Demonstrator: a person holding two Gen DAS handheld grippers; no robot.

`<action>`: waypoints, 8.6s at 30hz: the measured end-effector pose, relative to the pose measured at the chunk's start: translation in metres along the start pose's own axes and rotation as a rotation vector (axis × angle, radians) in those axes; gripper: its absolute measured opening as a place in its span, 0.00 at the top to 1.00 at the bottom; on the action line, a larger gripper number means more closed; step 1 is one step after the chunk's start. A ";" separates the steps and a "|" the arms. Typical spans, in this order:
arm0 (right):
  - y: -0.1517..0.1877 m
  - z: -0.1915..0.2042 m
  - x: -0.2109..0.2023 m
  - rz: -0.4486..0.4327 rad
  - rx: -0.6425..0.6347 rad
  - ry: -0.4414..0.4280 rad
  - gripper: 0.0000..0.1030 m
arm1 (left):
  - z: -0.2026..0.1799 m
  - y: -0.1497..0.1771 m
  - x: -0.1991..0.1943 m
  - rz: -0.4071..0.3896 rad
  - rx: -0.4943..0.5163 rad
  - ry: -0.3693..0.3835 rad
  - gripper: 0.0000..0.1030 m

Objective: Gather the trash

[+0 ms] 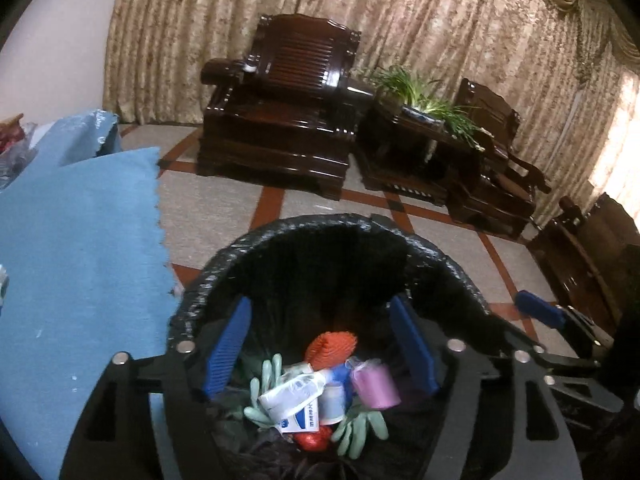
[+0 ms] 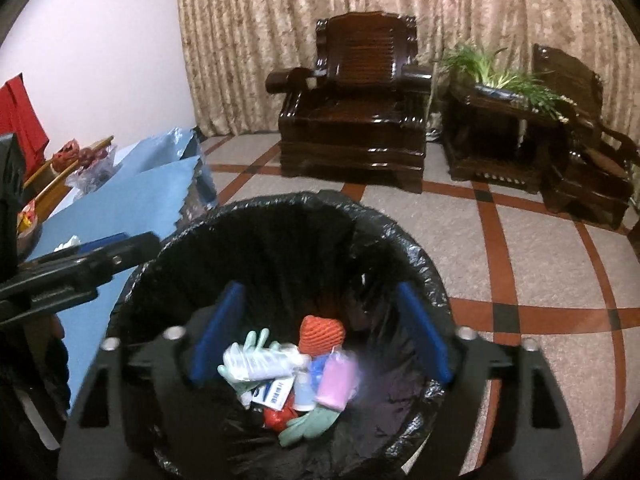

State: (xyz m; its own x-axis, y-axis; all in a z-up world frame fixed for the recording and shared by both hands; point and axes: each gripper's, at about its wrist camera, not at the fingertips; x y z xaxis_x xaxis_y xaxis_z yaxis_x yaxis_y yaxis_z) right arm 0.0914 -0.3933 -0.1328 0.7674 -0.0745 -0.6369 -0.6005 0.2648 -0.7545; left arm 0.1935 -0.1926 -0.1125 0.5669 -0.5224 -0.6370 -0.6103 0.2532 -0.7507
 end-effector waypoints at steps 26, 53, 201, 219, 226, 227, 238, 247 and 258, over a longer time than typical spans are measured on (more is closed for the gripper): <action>-0.023 0.177 0.006 -0.010 -0.163 -0.275 0.05 | 0.164 0.068 -0.159 -0.108 -0.178 -0.451 0.07; 0.011 0.361 0.102 0.115 -0.340 -0.393 0.05 | 0.354 0.148 -0.148 0.055 -0.456 -0.631 0.15; -0.032 0.027 -0.017 -0.016 -0.080 -0.080 0.66 | -0.018 0.003 -0.016 0.018 0.086 -0.096 0.86; -0.024 0.011 0.005 0.026 -0.054 -0.023 0.12 | -0.005 0.011 -0.005 0.072 0.036 -0.051 0.36; -0.023 0.011 -0.019 0.024 -0.010 -0.077 0.06 | 0.012 0.021 -0.041 0.052 0.014 -0.133 0.12; -0.025 0.015 -0.027 0.018 -0.018 -0.087 0.06 | 0.015 0.021 -0.048 0.046 0.006 -0.145 0.10; -0.032 0.046 -0.078 0.009 -0.015 -0.143 0.05 | 0.025 0.037 -0.121 0.024 -0.040 -0.266 0.06; -0.032 0.068 -0.109 -0.024 -0.045 -0.150 0.05 | 0.019 0.039 -0.164 -0.025 -0.024 -0.326 0.06; -0.036 0.084 -0.142 -0.065 -0.074 -0.161 0.05 | 0.009 0.033 -0.201 -0.099 -0.016 -0.343 0.06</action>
State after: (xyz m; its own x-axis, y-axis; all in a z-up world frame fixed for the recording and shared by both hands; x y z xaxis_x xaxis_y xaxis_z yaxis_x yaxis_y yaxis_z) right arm 0.0231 -0.3111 -0.0023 0.8274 0.0671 -0.5576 -0.5591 0.1926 -0.8064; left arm 0.0646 -0.0717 -0.0111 0.7746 -0.2394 -0.5854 -0.5504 0.2010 -0.8104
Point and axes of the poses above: each gripper's, at about its wrist camera, not at the fingertips, and x roughly the way its jaws point, z to its left, y to its underside, and after that the axes turned 5 degrees about x, right-handed
